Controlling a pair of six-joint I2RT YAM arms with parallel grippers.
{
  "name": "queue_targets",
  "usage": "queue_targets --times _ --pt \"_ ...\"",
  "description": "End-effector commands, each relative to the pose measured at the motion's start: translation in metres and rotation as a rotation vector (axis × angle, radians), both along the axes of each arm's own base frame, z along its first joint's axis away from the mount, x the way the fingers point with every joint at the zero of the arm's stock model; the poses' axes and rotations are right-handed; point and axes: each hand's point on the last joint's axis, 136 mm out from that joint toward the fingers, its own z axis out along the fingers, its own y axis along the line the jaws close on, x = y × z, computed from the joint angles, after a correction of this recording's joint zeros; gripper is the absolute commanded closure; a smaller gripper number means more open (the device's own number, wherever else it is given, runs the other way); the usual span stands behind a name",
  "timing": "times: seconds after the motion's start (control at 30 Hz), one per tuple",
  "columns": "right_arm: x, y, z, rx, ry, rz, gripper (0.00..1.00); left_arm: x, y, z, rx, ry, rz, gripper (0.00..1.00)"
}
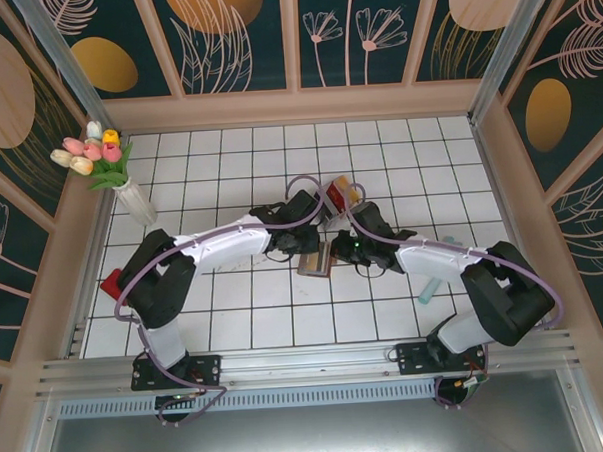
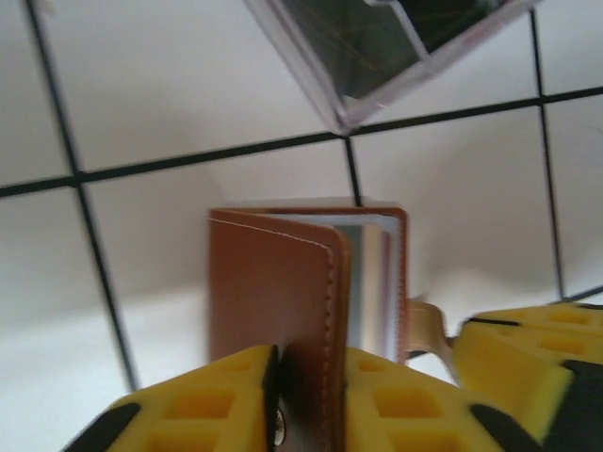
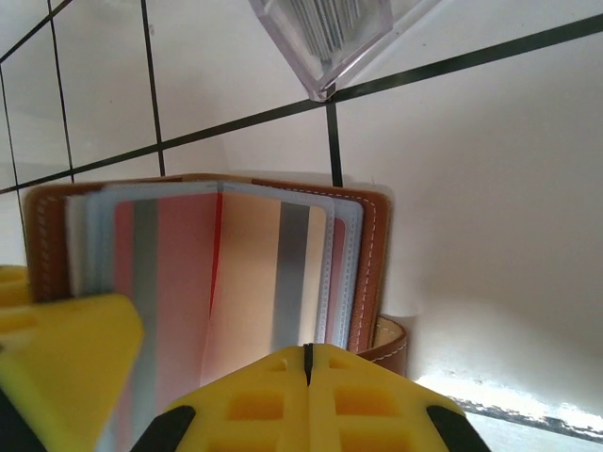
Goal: Put the credit cards into the card holder
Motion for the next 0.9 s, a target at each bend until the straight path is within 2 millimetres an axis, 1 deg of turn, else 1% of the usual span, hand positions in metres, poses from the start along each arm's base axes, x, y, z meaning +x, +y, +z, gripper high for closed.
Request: queue_targets --times 0.0,0.07,0.17,0.27,0.33,0.4,0.43,0.47,0.53,0.6,0.63,0.67,0.7,0.73,0.8,0.83,0.87 --pt "0.002 -0.002 0.009 0.047 -0.018 -0.028 0.98 -0.012 -0.03 -0.002 -0.12 0.07 -0.057 0.7" --pt "0.003 -0.007 0.008 0.044 -0.015 -0.05 0.98 -0.013 -0.037 -0.001 -0.158 0.079 -0.068 0.65" --pt "0.004 -0.015 0.006 0.035 -0.015 -0.083 0.98 -0.023 -0.046 -0.012 -0.209 0.132 -0.099 0.63" --pt "0.005 -0.024 0.006 0.037 -0.018 -0.123 0.97 -0.033 -0.059 -0.02 -0.315 0.188 -0.116 0.61" --pt "0.005 -0.027 0.007 0.039 -0.019 -0.131 0.97 -0.033 -0.06 -0.023 -0.325 0.19 -0.105 0.55" --pt "0.005 -0.03 0.007 0.03 -0.017 -0.138 0.97 -0.031 -0.059 -0.021 -0.317 0.175 -0.106 0.54" --pt "0.005 -0.03 0.008 0.027 -0.017 -0.141 0.97 -0.029 -0.06 -0.016 -0.32 0.162 -0.113 0.54" --pt "0.006 -0.03 0.01 0.033 -0.023 -0.139 0.97 -0.027 -0.06 -0.011 -0.324 0.144 -0.106 0.54" --pt "0.006 -0.027 0.014 0.052 -0.033 -0.129 0.97 -0.02 -0.057 0.007 -0.36 0.081 -0.085 0.52" --pt "0.006 -0.022 0.018 0.074 -0.033 -0.107 0.97 -0.015 -0.051 0.024 -0.378 0.015 -0.059 0.47" --pt "0.006 -0.021 0.019 0.076 -0.029 -0.104 0.96 -0.013 -0.046 0.032 -0.383 -0.015 -0.042 0.47" --pt "0.007 -0.021 0.019 0.077 -0.028 -0.103 0.96 -0.011 -0.041 0.033 -0.376 -0.033 -0.025 0.46" --pt "0.007 -0.021 0.019 0.077 -0.027 -0.102 0.96 -0.01 -0.035 0.05 -0.396 -0.077 -0.009 0.44" --pt "0.007 -0.021 0.018 0.074 -0.028 -0.105 0.96 -0.009 -0.027 0.055 -0.386 -0.105 0.009 0.41" --pt "0.008 -0.022 0.017 0.065 -0.025 -0.103 0.96 -0.004 -0.012 0.063 -0.357 -0.156 0.044 0.37" --pt "0.008 -0.021 0.017 0.065 -0.024 -0.101 0.96 -0.005 0.002 0.054 -0.317 -0.156 0.066 0.36" --pt "0.008 -0.021 0.016 0.063 -0.023 -0.099 0.96 -0.004 0.011 0.051 -0.296 -0.158 0.086 0.35"
